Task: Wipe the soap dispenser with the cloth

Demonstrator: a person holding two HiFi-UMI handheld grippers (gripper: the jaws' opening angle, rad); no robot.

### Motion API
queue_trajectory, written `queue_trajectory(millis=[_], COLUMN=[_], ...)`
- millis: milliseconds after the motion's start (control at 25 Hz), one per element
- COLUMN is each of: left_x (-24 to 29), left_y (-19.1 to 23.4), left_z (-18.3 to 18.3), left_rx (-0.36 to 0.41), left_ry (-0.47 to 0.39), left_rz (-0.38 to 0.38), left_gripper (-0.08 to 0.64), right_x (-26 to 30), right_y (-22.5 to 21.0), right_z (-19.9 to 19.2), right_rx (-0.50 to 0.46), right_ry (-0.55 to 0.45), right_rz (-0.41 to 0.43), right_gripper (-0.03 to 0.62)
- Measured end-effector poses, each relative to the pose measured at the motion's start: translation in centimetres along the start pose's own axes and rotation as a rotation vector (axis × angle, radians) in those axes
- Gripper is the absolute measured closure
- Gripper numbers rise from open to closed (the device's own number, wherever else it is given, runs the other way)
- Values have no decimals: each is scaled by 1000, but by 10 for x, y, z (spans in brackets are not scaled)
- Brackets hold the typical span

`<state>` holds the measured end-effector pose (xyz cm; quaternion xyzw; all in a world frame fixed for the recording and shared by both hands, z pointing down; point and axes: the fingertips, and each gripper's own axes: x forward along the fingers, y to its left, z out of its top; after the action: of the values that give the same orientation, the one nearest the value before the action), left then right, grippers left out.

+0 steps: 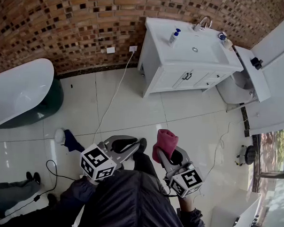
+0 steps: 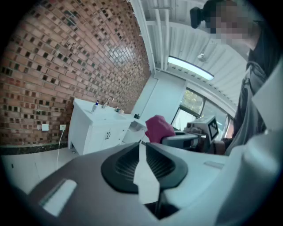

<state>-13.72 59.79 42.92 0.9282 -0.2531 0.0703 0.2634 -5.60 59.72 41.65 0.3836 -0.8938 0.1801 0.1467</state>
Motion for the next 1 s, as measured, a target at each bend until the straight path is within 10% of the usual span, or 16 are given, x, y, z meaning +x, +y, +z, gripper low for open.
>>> queue_trajectory(millis=[1000], left_x=[284], left_y=[227], left_z=[197], left_rx=[19], left_ry=[63], left_rz=[67], left_gripper=[529], right_x=[160], right_y=[-347], right_z=[120], right_rx=[33], right_ry=[10], right_rz=[32], right_gripper=[503])
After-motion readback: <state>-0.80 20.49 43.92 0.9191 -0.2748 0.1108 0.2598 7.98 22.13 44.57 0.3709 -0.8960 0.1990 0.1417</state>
